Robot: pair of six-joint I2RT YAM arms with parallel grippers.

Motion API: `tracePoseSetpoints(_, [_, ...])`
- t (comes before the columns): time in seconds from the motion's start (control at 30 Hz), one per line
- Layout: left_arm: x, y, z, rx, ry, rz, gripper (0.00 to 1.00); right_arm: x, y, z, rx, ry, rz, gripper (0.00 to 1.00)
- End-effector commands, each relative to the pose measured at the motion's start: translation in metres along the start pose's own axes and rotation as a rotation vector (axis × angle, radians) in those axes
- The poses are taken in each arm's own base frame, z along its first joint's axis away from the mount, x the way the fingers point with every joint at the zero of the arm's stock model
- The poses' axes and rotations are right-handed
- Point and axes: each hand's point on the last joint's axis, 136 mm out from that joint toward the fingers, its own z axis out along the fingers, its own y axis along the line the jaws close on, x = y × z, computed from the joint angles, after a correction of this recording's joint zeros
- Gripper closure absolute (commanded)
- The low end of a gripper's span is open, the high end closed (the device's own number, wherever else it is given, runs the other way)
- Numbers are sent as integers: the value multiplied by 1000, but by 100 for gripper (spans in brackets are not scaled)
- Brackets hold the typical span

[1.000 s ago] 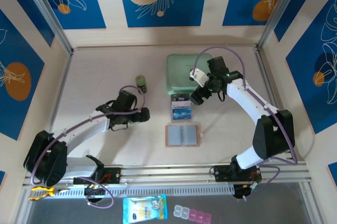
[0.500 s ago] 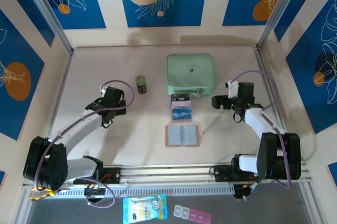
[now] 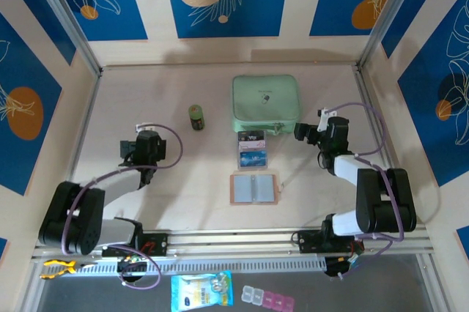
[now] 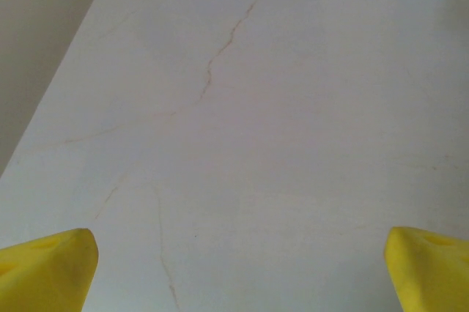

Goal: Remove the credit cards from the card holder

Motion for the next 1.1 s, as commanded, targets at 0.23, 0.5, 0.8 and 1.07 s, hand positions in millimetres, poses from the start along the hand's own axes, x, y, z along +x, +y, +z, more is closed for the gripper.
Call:
tracePoseSetpoints(0.23, [-58,-12,13,182,-335,-125,1,-6,3,10,10,-144,-59,1])
tracePoseSetpoints(0.5, [-49,-26,28,255,-303,-110,0,-7,2,10,7,-148,-59,1])
tracePoseSetpoints(0.8, [-49,-23,27,241,-313,-114,0,-8,3,10,6,-151,-60,1])
tracePoseSetpoints(1.07, [-50,-33,26,303,-308,-90,0,-7,5,12,-2,-142,-67,1])
